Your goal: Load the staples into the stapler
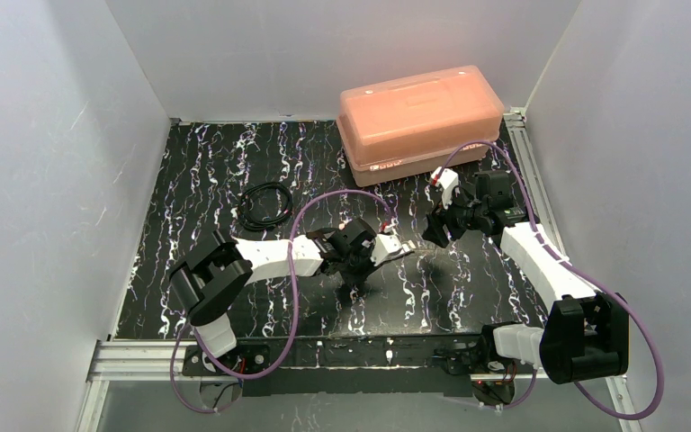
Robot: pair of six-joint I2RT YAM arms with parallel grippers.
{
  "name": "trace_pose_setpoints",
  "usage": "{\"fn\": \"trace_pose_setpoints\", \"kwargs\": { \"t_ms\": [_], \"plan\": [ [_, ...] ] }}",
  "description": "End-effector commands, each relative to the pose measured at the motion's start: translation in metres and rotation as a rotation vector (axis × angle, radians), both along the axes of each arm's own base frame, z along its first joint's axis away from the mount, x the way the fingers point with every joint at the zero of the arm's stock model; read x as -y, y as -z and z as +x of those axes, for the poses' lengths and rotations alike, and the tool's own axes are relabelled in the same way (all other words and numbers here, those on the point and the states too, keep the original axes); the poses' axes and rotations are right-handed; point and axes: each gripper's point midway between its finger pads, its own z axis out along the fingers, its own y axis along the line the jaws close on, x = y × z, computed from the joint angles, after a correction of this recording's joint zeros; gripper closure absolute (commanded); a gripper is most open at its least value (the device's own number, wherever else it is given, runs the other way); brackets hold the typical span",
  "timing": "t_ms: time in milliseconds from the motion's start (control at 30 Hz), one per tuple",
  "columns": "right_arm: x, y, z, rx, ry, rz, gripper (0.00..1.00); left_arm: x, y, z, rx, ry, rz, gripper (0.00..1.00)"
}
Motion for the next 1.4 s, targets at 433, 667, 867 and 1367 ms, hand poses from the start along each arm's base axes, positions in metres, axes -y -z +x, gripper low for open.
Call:
{"fn": "trace_pose_setpoints", "kwargs": {
  "t_ms": [433,667,867,1367],
  "plan": [
    [-0.039,-0.071,-0.022,0.120,-0.271,0.221,0.24,0.010,-0.088,-0.003,-0.169,0.240,-0.269,0.99],
    [-0.055,-0.078,-0.044,0.088,-0.396,0.325,0.24,0.011,-0.139,-0.010,-0.118,0.409,-0.388,1.00],
    [-0.068,-0.079,-0.053,0.075,-0.462,0.356,0.25,0.020,-0.166,-0.015,-0.135,0.470,-0.450,1.00],
    [-0.099,-0.078,-0.074,0.031,-0.579,0.406,0.27,0.044,-0.181,-0.016,-0.246,0.427,-0.569,1.00]
  ]
}}
